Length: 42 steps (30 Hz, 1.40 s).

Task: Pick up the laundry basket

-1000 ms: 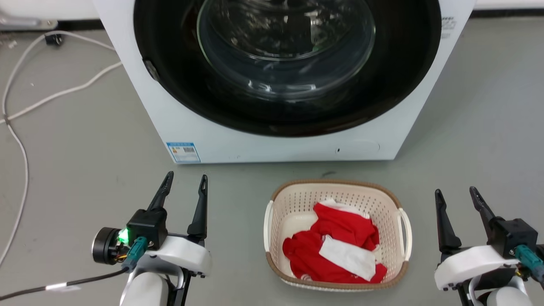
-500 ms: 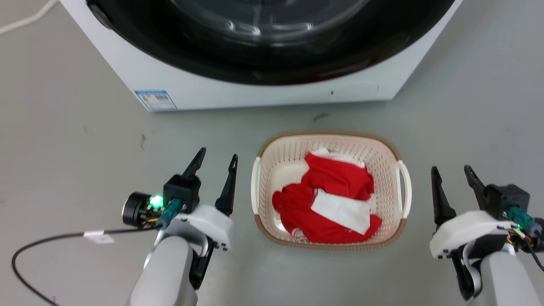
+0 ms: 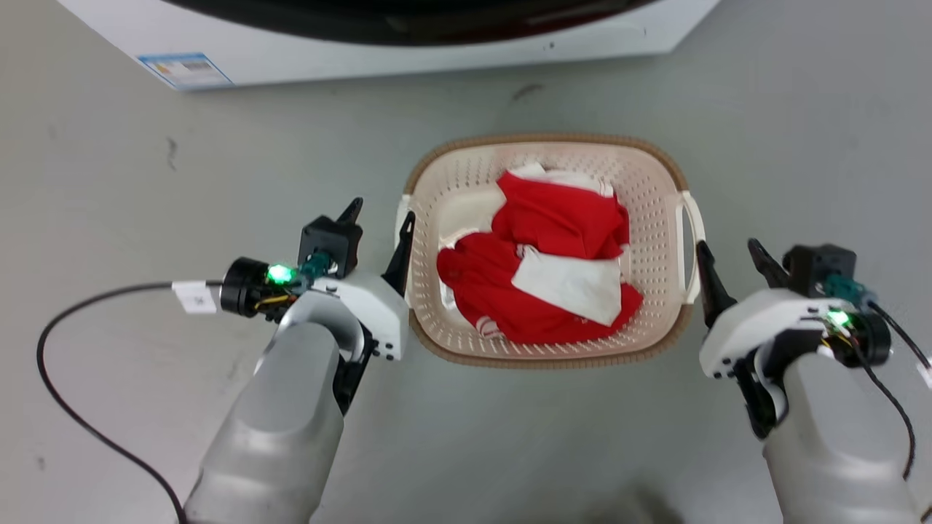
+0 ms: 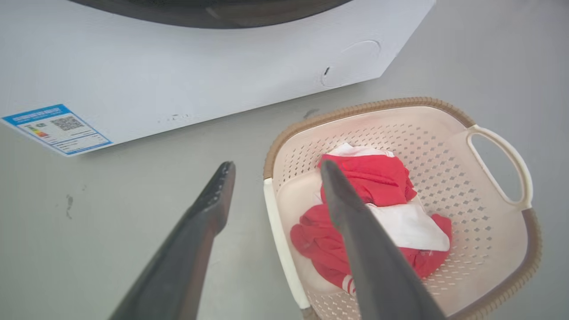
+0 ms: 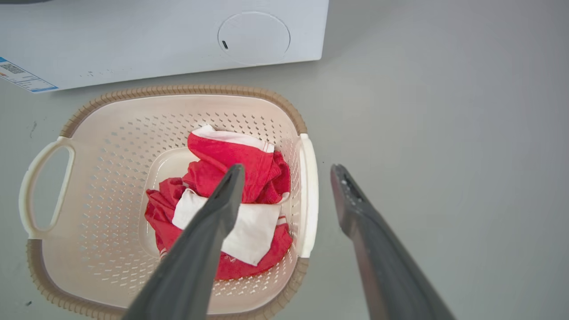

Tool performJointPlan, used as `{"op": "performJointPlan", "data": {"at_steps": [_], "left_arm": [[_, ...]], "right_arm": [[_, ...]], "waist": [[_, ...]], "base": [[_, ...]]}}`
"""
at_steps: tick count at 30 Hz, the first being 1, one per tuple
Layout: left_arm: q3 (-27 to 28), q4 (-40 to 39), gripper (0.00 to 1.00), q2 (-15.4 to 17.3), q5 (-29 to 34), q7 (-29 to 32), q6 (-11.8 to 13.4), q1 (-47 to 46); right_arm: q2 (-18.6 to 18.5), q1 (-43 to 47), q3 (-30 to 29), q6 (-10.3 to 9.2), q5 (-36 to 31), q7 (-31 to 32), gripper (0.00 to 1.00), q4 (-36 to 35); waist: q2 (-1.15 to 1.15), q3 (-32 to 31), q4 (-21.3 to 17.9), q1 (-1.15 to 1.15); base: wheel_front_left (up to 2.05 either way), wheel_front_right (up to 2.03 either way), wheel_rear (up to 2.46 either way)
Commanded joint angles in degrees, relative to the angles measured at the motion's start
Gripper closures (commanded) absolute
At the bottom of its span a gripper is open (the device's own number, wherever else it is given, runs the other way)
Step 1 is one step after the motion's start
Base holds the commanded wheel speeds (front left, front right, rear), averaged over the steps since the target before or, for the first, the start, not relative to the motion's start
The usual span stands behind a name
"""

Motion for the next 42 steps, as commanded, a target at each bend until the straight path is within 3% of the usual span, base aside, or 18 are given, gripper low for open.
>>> {"op": "performJointPlan", "data": {"at_steps": [1,9,17,27,41,42], "left_arm": [[-0.1,1.4,0.0,0.1,-0.1,0.1,0.0,-1.4],[-0.8,13.0,0.0,0.1,-1.2,3.6,-0.4,-10.0],[-1.8,20.4,0.0,0.1,-1.8,8.1,-0.9,-17.3],[-2.9,24.7,0.0,1.4,-2.2,13.9,0.0,-24.3],[-3.7,25.9,0.0,1.8,-3.4,16.4,-0.4,-27.6],[-3.8,25.9,0.45,1.8,-3.4,16.5,-0.5,-27.8]], "right_arm": [[0.1,-1.8,0.4,-0.04,0.3,-0.1,0.0,1.4],[0.1,-11.4,4.0,-0.04,3.5,0.8,0.0,14.5],[0.1,-19.1,9.1,-0.04,6.7,2.8,0.0,22.6],[-0.1,-24.8,19.6,-0.06,14.8,7.0,0.0,25.3],[-0.1,-27.9,22.0,-0.07,18.4,7.3,0.0,27.7],[-0.2,-27.9,22.1,-0.07,19.2,7.5,0.0,27.7]], "waist": [[0.0,2.6,-1.3,-0.01],[0.0,7.4,-3.0,-0.01],[0.0,10.7,-4.0,-0.01],[0.0,15.3,-4.9,-0.01],[0.0,18.6,-4.9,-0.01],[0.0,18.8,-4.9,-0.01]], "base": [[0.0,0.0,0.0],[0.0,0.0,0.0],[0.0,0.0,0.0],[0.0,0.0,0.0],[0.0,0.0,0.0],[0.0,0.0,0.0]]}}
